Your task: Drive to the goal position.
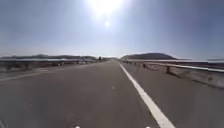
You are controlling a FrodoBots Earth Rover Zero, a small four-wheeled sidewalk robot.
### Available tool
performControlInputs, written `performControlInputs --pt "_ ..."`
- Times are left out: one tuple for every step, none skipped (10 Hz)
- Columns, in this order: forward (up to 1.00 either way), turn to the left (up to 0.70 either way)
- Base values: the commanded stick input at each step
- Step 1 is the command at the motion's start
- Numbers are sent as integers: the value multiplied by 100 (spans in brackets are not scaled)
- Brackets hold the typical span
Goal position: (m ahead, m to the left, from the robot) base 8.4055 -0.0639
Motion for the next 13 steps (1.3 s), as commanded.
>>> performControlInputs --pt "85 0" --pt "85 0" --pt "85 0" --pt "85 0" --pt "85 0" --pt "85 0" --pt "85 0" --pt "85 0" --pt "85 0" --pt "85 0" --pt "85 0" --pt "85 0" --pt "85 0"
